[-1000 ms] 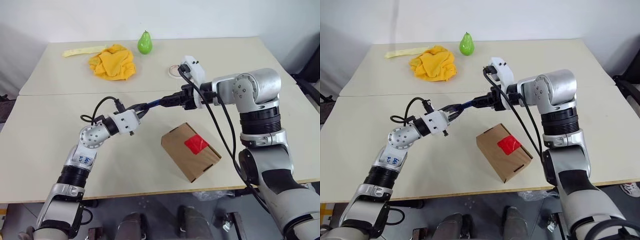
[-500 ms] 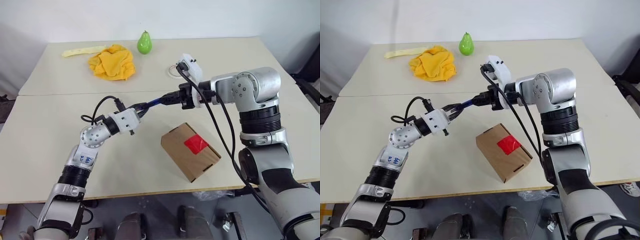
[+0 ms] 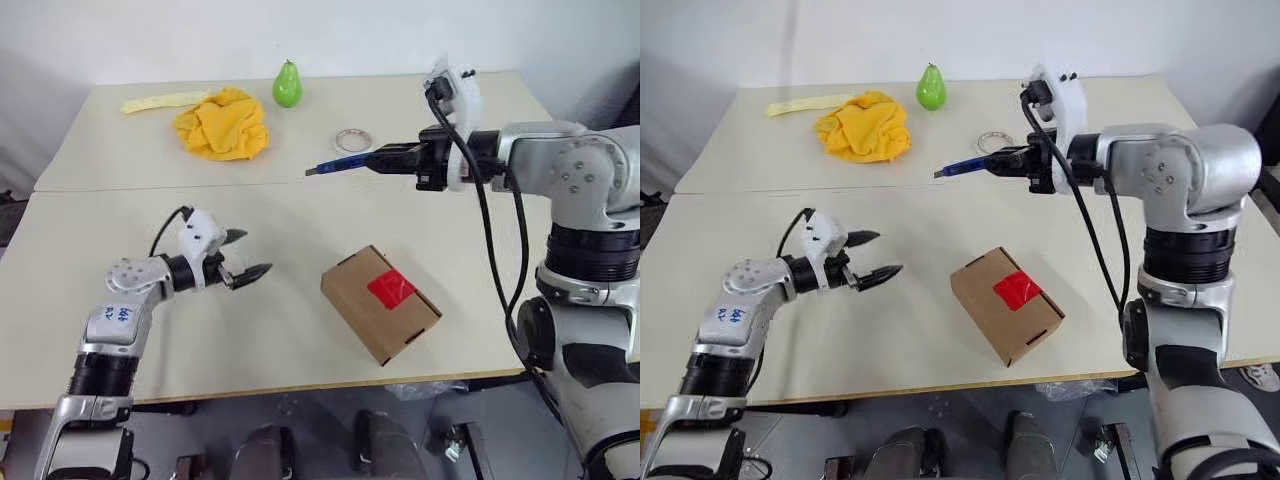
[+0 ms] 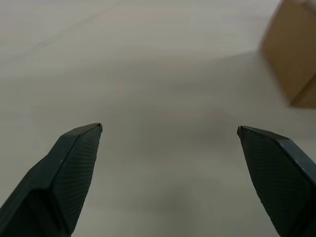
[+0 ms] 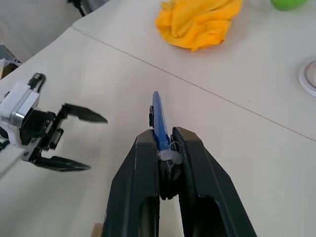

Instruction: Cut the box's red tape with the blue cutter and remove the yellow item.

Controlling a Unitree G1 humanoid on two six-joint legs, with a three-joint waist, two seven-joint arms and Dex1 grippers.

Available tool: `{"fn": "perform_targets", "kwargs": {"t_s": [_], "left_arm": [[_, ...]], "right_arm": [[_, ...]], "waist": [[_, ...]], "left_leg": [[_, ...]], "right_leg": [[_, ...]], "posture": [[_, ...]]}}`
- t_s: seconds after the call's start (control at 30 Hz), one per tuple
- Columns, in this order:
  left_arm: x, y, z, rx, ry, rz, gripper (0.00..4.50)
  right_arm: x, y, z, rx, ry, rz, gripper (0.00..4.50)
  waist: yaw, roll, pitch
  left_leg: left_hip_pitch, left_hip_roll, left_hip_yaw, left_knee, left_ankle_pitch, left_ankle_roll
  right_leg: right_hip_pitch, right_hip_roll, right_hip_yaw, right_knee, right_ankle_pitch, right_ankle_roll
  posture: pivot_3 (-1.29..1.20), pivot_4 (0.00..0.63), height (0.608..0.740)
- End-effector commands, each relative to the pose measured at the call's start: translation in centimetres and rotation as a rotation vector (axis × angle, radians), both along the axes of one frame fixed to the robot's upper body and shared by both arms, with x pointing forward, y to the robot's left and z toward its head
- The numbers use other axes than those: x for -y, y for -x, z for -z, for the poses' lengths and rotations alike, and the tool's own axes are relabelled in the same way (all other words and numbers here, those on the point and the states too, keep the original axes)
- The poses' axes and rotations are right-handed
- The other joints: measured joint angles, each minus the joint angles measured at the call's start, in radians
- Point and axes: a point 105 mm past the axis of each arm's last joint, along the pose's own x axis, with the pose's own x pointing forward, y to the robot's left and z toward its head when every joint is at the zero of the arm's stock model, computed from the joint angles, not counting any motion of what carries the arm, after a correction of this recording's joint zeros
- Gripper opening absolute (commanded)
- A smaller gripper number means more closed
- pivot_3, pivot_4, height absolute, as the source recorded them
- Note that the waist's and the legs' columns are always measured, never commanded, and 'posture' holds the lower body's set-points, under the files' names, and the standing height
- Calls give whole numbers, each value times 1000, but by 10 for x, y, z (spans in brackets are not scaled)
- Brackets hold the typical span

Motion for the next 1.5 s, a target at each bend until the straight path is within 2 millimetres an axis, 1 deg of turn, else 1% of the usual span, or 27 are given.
{"fn": "perform_targets", "kwargs": {"t_s": [0.03,0.13,0.27,0.37,0.43,0.5,0.57,0.67,0.77,0.8,0.93,1.13,1.33,1.5], "left_arm": [[30,36,-34,-58,185,195,4500],[46,49,-29,-102,154,255,4500],[69,60,-39,-105,176,352,4500],[81,60,-40,-92,145,391,3984],[90,57,-40,-68,115,398,3362],[100,47,-33,-52,33,368,2676],[106,32,-27,12,-55,298,2028],[112,40,-15,-31,-125,373,1057],[122,38,-9,-46,-162,395,135],[123,38,-8,-50,-168,400,0],[133,34,-7,-52,-180,419,0],[140,33,-4,-43,-199,446,0],[143,33,-3,-40,-206,463,0],[143,32,-2,-41,-212,468,0]], "right_arm": [[15,19,-17,104,-17,18,144],[29,30,-17,133,-18,54,144],[49,52,-15,151,-3,88,144],[58,60,-10,162,8,110,144],[64,65,-6,168,22,131,144],[69,70,0,168,50,158,144],[73,75,9,156,93,180,144],[74,81,20,134,137,185,144],[76,85,33,106,194,211,144],[76,86,35,102,201,215,144],[77,90,44,82,232,230,144],[82,90,49,67,238,273,144],[85,93,52,54,241,293,144],[83,98,54,39,230,282,144]], "waist": [[5,-2,1],[3,-2,1],[4,-2,1],[4,-2,1],[3,-1,1],[4,-1,1],[8,-1,1],[10,-1,1],[16,-1,1],[22,-1,1],[31,-1,1],[32,-1,1],[35,-2,1],[42,-2,1]], "left_leg": [[0,0,-4,1,0,0],[1,-1,-5,1,0,0],[2,-1,-6,1,0,0],[2,-1,-6,1,0,1],[3,-1,-5,1,1,1],[3,-1,-5,1,1,1],[3,-2,-5,1,1,1],[3,-2,-5,1,1,1],[3,-1,-5,0,1,2],[3,-1,-5,0,1,2],[3,-1,-5,1,1,2],[3,-1,-5,1,1,3],[3,-1,-5,1,1,3],[3,-1,-5,1,1,3]], "right_leg": [[1,0,0,0,0,0],[3,0,1,-2,0,1],[4,0,0,-2,0,1],[6,1,0,-5,0,1],[8,1,0,-8,0,0],[9,1,1,-9,0,0],[9,1,0,-9,0,0],[9,1,1,-10,1,0],[9,1,0,-10,0,0],[9,1,0,-11,0,0],[9,1,1,-11,1,0],[9,1,0,-11,1,0],[10,1,0,-11,1,0],[10,1,0,-11,1,0]], "posture": [[0,150,740],[0,150,740],[0,150,740],[0,150,740],[0,150,740],[0,150,740],[0,150,740],[0,150,740],[0,150,740],[0,150,740],[0,150,740],[0,150,740],[0,150,740],[0,150,740]]}}
